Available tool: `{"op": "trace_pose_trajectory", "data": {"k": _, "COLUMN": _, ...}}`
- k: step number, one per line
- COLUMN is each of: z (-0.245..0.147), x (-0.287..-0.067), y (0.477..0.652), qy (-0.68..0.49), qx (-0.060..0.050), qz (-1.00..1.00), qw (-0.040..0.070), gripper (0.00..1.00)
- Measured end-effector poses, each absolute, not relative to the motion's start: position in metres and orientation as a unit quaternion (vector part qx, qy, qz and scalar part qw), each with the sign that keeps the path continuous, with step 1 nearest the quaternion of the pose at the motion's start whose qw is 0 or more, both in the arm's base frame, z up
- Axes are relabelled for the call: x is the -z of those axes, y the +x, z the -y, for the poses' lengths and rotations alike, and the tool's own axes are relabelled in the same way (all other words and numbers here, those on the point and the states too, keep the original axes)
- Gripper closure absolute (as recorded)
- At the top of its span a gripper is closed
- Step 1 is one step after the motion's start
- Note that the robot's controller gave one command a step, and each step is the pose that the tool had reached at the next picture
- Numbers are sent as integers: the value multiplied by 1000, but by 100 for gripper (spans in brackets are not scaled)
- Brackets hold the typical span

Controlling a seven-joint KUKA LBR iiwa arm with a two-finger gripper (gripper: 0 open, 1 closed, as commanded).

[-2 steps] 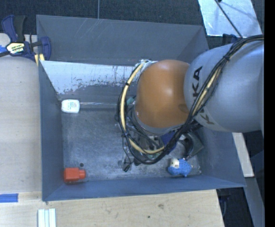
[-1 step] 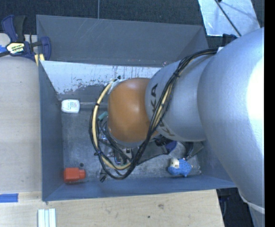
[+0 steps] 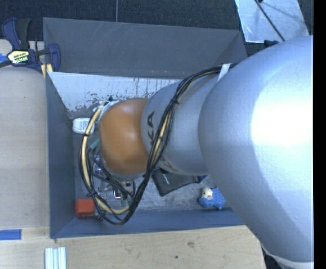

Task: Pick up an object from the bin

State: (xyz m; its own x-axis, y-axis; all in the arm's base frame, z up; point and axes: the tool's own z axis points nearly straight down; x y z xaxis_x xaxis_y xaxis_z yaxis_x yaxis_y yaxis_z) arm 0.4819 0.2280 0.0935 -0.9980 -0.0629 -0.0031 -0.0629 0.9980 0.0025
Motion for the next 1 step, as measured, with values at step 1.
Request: {"op": "trace_pose_trajectory", "data": {"k": 1, "z": -231, "x": -123, "y": 542, "qy": -115, "qx": -1, "qz": -993, "qw": 4, "gripper": 0}}
